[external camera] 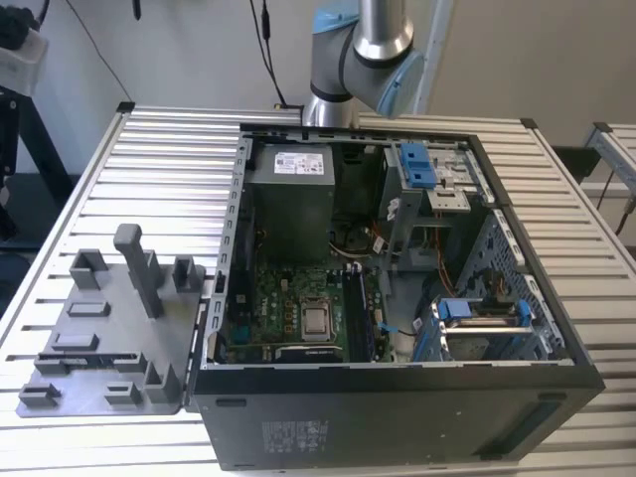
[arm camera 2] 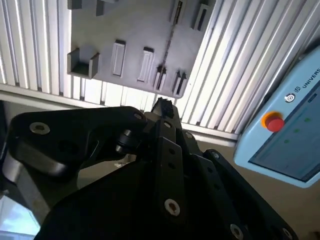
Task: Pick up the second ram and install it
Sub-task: 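Pick up the second ram and move it above second insertion slot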
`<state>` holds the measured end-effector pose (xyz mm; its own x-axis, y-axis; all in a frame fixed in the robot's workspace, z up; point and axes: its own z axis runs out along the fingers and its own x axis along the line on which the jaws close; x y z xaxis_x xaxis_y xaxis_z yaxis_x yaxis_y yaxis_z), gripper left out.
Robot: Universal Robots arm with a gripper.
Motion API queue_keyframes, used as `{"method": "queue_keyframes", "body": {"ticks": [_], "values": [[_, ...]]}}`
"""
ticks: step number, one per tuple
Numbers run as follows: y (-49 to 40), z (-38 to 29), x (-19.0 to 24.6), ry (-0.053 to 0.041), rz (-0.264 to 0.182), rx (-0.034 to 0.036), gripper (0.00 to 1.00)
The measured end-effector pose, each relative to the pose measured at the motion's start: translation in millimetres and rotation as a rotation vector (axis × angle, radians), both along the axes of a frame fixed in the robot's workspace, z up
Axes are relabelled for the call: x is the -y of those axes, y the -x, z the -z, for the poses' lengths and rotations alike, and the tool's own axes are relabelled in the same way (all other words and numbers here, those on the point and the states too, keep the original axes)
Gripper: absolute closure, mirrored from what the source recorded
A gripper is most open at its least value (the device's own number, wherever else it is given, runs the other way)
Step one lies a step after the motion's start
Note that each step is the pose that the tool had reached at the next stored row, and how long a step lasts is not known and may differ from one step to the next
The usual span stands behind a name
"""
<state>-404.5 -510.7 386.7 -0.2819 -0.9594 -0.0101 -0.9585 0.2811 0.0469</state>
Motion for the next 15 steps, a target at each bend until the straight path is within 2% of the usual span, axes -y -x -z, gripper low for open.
{"method": "queue_keyframes", "body": {"ticks": [4,10,12,15], "values": [[0.0,0.2,0.0,0.0000,-0.072,0.0000,0.89],[0.6,0.6,-0.1,0.0001,-0.153,0.0018,0.89],[1.0,0.9,0.0,0.0005,-0.174,0.0061,0.89],[1.7,1.5,0.0,0.0014,-0.199,0.0179,0.89]]}}
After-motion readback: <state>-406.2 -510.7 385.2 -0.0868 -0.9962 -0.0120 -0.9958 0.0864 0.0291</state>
